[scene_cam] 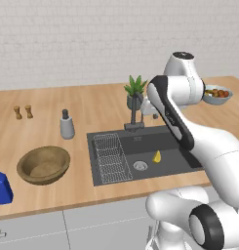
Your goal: Pick the lemon wedge from the sink and place it in the bowl. Then pick the bowl and place it in the microwave. Then close the microwave door and press the start button.
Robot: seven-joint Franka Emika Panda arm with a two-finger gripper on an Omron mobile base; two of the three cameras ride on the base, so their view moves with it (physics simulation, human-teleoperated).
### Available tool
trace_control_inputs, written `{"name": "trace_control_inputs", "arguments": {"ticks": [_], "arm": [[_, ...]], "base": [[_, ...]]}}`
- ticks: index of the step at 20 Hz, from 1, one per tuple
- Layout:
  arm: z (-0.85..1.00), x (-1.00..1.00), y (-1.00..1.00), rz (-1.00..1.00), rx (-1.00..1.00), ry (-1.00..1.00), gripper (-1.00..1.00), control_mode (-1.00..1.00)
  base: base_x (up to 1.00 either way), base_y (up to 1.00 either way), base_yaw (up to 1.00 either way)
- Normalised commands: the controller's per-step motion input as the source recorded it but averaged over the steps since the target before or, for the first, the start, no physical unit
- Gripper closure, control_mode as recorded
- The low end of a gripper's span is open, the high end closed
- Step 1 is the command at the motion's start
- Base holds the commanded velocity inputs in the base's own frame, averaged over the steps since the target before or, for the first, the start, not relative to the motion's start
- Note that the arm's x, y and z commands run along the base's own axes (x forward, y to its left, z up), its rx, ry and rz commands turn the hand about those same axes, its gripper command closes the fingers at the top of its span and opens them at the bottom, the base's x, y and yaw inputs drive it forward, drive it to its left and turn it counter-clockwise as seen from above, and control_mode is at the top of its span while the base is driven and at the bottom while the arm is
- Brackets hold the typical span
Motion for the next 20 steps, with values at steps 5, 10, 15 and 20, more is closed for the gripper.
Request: {"name": "trace_control_inputs", "arguments": {"ticks": [5, 10, 15, 20], "arm": [[-0.08, 0.00, -0.01, 0.00, 0.00, -0.02, -1.00, -1.00], [-0.21, -0.03, -0.49, 0.04, 0.06, -0.05, -1.00, -1.00], [-0.68, 0.00, -1.00, 0.00, 0.12, -0.06, -1.00, -1.00], [-0.94, 0.13, -1.00, 0.00, 0.17, 0.00, -1.00, -1.00]], "base": [[0.00, 0.00, 0.00], [0.00, 0.00, 0.00], [0.00, 0.00, 0.00], [0.00, 0.00, 0.00]]}}
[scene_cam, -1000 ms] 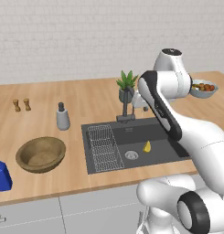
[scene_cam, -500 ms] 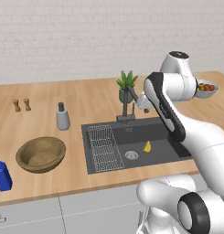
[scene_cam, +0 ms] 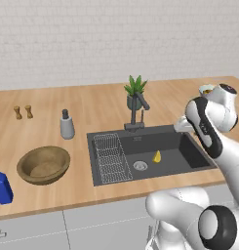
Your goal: Pick the lemon wedge from the sink and place it in the bowl. Then pick the bowl and place it in the microwave. Then close the microwave door and press the start button.
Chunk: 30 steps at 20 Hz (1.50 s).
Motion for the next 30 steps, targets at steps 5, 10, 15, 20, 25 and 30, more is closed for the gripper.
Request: {"name": "trace_control_inputs", "arguments": {"ticks": [5, 10, 15, 20, 25, 30], "arm": [[-0.89, 0.85, -0.51, -0.07, 0.15, 0.11, -1.00, -1.00], [-0.69, 1.00, -0.01, -0.35, 0.14, 0.23, -1.00, -1.00], [-0.70, 0.91, 0.00, -0.40, 0.20, 0.27, -1.00, -1.00], [-0.70, 0.69, -0.05, -0.28, 0.20, 0.10, -1.00, -1.00], [-0.71, 0.47, -0.11, -0.02, 0.13, 0.03, -1.00, -1.00], [-0.58, 0.49, 0.00, 0.00, 0.02, 0.09, -1.00, -1.00]], "base": [[0.00, 0.00, 0.00], [0.00, 0.00, 0.00], [0.00, 0.00, 0.00], [0.00, 0.00, 0.00], [0.00, 0.00, 0.00], [0.00, 0.00, 0.00]]}}
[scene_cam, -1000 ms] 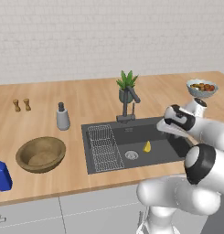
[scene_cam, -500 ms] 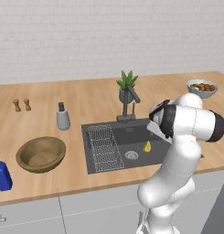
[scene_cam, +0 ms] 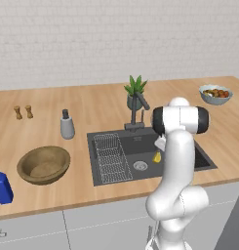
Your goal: Pick the lemon wedge from the sink and place it in the bowl. Then pick the bowl and place it in the microwave. Then close the microwave door and press the start button.
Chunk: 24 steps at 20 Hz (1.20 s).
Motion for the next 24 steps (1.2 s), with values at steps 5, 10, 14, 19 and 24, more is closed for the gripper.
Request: {"name": "trace_control_inputs", "arguments": {"ticks": [5, 10, 14, 19, 24], "arm": [[-0.14, 0.51, 0.00, 0.00, 0.01, 0.12, -1.00, -1.00], [-0.31, 0.58, 0.00, 0.00, 0.00, 0.05, -1.00, -1.00], [-0.61, 0.59, 0.00, 0.00, 0.00, 0.04, -1.00, -1.00], [-0.63, 0.23, 0.01, 0.00, 0.00, 0.02, -1.00, -1.00], [-0.47, -0.07, 0.37, 0.00, -0.01, 0.00, -1.00, -1.00]], "base": [[0.00, 0.00, 0.00], [0.00, 0.00, 0.00], [0.00, 0.00, 0.00], [0.00, 0.00, 0.00], [0.00, 0.00, 0.00]]}}
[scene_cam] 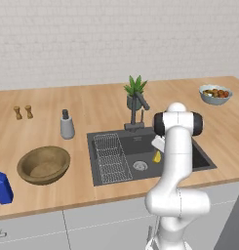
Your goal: Pick the lemon wedge from the sink and place it in the bowl. Then pick the bowl and place it in the microwave. Then close the microwave door and press the start button.
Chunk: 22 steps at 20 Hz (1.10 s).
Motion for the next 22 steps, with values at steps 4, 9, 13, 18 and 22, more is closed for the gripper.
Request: {"name": "trace_control_inputs", "arguments": {"ticks": [4, 9, 13, 18, 22], "arm": [[-0.46, 0.00, 0.61, 0.00, -0.05, 0.01, -1.00, -1.00], [-0.52, -0.28, 0.52, 0.01, -0.06, 0.00, -1.00, -1.00], [-0.43, -0.29, 0.71, 0.04, -0.09, 0.00, -1.00, -1.00], [-0.62, 0.00, 0.55, 0.10, -0.06, 0.03, 1.00, -1.00], [-0.51, -0.09, 0.30, 0.13, -0.01, 0.02, 1.00, -1.00]], "base": [[0.00, 0.00, 0.00], [0.00, 0.00, 0.00], [0.00, 0.00, 0.00], [0.00, 0.00, 0.00], [0.00, 0.00, 0.00]]}}
